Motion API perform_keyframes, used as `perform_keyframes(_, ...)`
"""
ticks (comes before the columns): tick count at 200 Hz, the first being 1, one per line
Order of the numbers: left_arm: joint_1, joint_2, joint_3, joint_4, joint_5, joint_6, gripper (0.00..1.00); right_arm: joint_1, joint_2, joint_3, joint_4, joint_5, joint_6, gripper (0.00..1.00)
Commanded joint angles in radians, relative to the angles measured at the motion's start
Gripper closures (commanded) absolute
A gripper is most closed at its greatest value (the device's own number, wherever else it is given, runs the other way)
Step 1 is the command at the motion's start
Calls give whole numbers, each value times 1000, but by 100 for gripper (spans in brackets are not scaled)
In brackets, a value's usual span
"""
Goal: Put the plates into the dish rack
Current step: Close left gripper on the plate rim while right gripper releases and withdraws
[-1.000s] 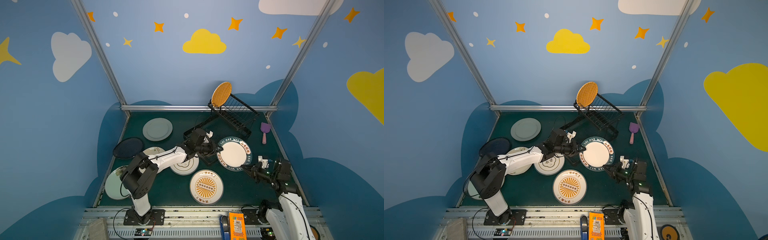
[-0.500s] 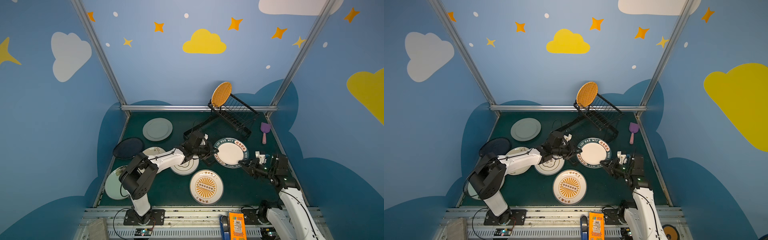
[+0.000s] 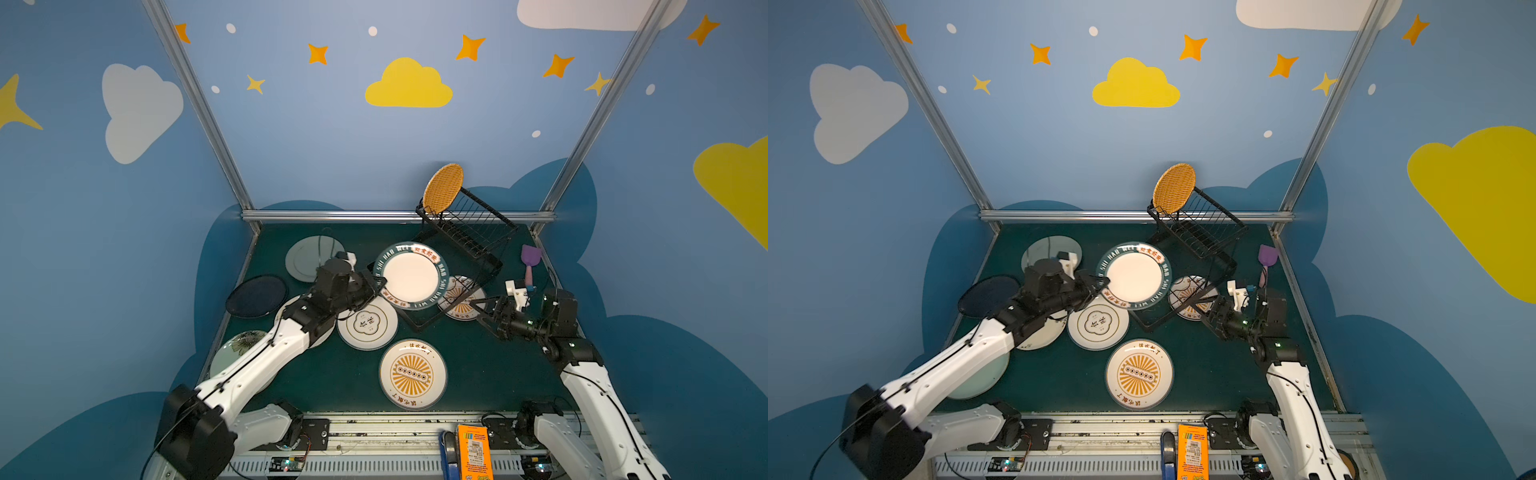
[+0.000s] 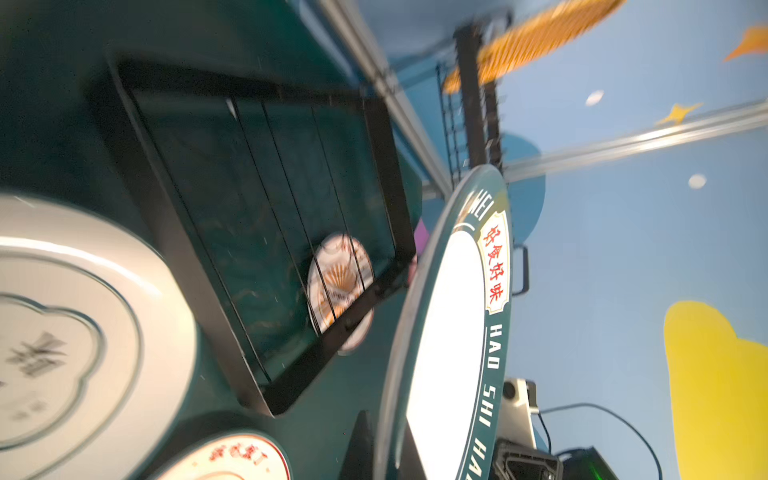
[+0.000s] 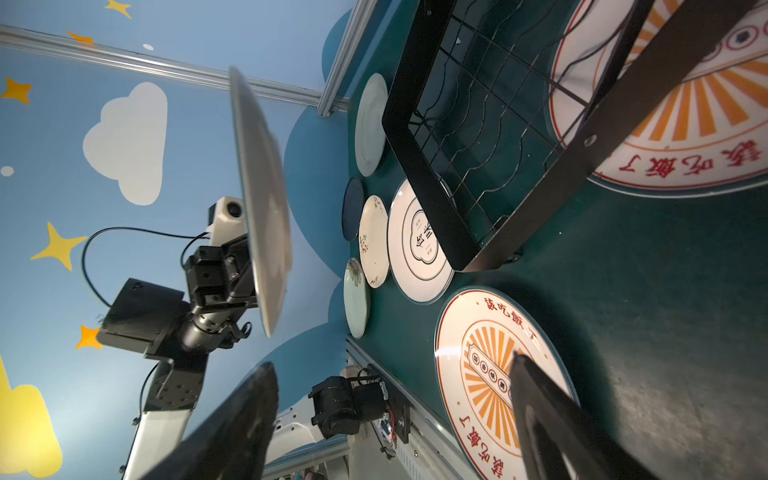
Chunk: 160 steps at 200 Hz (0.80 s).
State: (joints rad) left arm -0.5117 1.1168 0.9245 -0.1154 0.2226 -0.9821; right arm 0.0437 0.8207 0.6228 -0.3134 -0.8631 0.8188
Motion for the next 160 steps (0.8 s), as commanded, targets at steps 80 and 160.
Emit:
perform_keyframes(80,-12,148,558,-52,-412,786,96,97,129,0,150,8,0,14)
perform_keyframes(160,-144,583,994,140,-588,1272,96,142,117,-38,140,21,-9,15)
